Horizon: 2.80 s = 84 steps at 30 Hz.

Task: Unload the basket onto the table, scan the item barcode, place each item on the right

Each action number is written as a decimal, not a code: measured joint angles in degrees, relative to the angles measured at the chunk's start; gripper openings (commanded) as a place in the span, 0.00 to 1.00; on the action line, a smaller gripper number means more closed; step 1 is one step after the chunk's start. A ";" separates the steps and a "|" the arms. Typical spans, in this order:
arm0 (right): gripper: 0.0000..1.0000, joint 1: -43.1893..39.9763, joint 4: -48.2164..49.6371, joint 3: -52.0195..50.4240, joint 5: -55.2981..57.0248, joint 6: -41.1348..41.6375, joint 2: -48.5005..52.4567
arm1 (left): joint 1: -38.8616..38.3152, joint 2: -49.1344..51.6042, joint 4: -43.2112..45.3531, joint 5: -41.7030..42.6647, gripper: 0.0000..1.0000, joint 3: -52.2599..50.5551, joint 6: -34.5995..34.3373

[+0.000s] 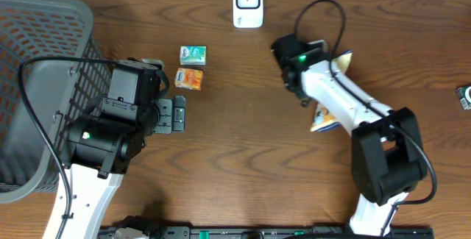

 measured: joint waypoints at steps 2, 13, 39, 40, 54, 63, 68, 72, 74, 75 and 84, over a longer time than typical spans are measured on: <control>0.46 2.23 1.20 0.00 -1.18 -0.26 0.00 | 0.00 0.00 0.02 0.00 0.98 0.00 0.00; 0.16 12.13 5.42 1.07 -5.46 -1.68 0.00 | 0.00 0.00 0.00 0.00 0.98 0.00 0.00; 0.01 -3.17 -4.48 15.45 -32.63 -5.07 0.55 | 0.00 0.00 0.00 0.00 0.98 0.00 0.00; 0.01 -3.98 -4.52 15.19 -35.67 -5.90 1.07 | 0.00 0.00 0.00 0.00 0.98 0.00 0.00; 0.01 0.20 -7.67 11.04 -49.07 -9.42 11.80 | 0.00 0.00 0.00 0.00 0.98 0.00 0.00; 0.01 1.07 -11.21 14.97 -42.99 -8.96 10.84 | 0.00 0.00 -0.02 0.00 0.98 0.00 0.00; 0.01 -0.35 -9.57 16.76 -35.63 -6.21 5.11 | 0.00 0.00 0.00 0.00 0.98 0.00 0.00; 0.01 -2.32 -6.56 17.49 -32.92 -5.01 2.86 | 0.00 0.00 0.00 0.00 0.98 0.00 0.00; 0.01 -3.10 -4.59 17.20 -32.52 -4.61 3.02 | 0.00 0.00 0.00 0.00 0.98 0.00 0.00; 0.01 -3.41 -3.78 16.85 -32.35 -4.39 3.26 | 0.00 0.00 0.00 0.00 0.98 0.00 0.00; 0.01 -3.69 3.48 15.65 -33.11 -3.32 11.72 | 0.00 0.00 0.02 0.00 0.98 0.00 0.00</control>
